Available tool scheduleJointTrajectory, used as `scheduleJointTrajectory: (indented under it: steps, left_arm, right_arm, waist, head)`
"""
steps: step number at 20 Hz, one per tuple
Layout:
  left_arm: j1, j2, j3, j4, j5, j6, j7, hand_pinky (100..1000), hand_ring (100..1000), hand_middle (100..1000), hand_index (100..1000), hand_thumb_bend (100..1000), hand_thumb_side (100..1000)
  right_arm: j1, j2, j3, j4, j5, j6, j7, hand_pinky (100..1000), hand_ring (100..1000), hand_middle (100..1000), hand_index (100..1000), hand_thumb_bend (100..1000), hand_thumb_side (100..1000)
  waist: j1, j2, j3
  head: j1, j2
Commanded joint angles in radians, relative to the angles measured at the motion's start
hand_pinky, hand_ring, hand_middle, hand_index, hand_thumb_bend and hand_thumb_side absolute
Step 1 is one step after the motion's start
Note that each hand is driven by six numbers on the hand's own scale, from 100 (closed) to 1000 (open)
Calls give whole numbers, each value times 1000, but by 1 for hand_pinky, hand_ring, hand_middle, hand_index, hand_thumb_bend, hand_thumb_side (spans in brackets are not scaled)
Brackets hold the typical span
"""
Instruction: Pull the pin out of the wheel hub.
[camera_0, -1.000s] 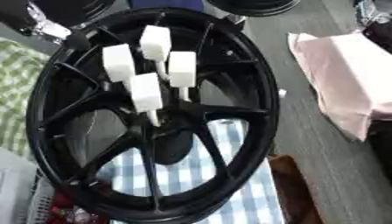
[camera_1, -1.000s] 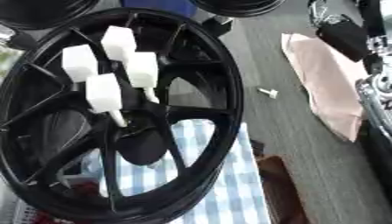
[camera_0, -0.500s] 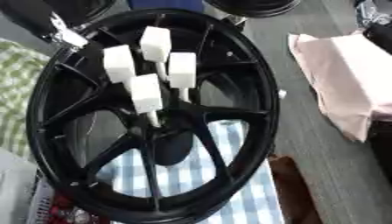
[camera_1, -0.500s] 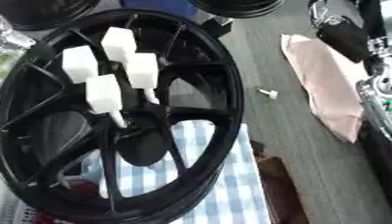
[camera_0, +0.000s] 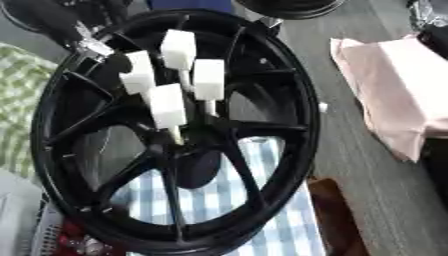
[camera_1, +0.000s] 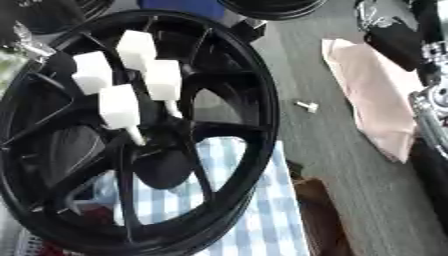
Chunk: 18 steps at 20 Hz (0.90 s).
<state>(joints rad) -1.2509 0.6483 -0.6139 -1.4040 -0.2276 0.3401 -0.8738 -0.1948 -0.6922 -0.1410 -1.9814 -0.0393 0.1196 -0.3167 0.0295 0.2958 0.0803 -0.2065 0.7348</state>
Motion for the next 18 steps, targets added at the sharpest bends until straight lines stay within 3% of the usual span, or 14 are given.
scheduleJointTrajectory:
  steps: [1, 3, 7, 18]
  left_arm:
    - [-25, 11, -5, -11, 22, 34, -33, 842, 826, 771, 860, 801, 526]
    - [-23, 14, -13, -25, 25, 37, -33, 842, 826, 771, 859, 812, 474]
    - [-17, 19, -27, -47, -2, 50, -33, 841, 824, 768, 856, 729, 515]
    - [-13, 14, -38, -93, -93, 71, -33, 847, 829, 781, 864, 689, 505]
  right_arm:
    - [-11, -29, -6, -19, -4, 2, -3, 890, 780, 767, 790, 194, 338]
    - [-11, -28, -7, -19, -5, 2, -4, 890, 779, 766, 790, 196, 327]
    - [-11, -26, -7, -19, -6, 3, -5, 890, 779, 766, 790, 191, 342]
    - [-9, -19, -7, -19, -9, 2, -5, 890, 777, 765, 788, 187, 349]
  waist:
    - [8, -33, -2]
    - [8, -32, -1]
    - [9, -28, -2]
    - [8, -22, -6]
  head:
    - [1, -2]
    - [1, -2]
    - [-1, -8]
    - [-9, -30]
